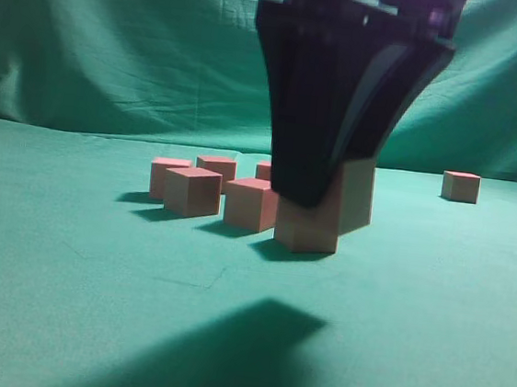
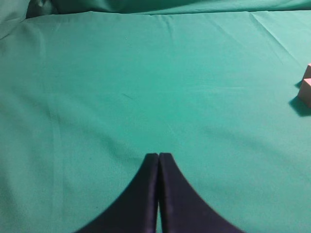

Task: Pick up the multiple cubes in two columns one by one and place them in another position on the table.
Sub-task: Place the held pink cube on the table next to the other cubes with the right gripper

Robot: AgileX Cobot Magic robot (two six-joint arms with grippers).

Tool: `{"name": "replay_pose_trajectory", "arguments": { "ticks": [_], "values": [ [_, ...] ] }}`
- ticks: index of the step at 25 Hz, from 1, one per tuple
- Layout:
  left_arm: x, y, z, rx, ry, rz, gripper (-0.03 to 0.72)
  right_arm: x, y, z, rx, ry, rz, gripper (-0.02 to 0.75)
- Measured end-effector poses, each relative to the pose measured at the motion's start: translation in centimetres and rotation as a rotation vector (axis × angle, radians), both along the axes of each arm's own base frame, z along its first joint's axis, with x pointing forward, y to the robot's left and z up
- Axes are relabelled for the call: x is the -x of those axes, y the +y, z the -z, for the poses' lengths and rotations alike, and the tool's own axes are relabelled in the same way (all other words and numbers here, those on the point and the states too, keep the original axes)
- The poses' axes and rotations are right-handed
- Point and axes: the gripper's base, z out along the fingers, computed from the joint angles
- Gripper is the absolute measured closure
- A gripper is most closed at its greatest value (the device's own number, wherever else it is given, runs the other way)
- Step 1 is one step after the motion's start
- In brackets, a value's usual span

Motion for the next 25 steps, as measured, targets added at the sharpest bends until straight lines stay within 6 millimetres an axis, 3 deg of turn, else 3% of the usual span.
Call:
{"name": "replay_pose_trajectory", "arguments": {
  "ticks": [11,25],
  "values": [
    [0.0,0.0,0.0,0.0,0.0,0.0,0.688,-2.3,0.4,2.7,-0.018,-0.033,0.028,0.463],
    [0.0,0.0,0.0,0.0,0.0,0.0,0.688,-2.9,0.1,2.7,-0.03,-0.047,0.062,0.463]
  ]
}}
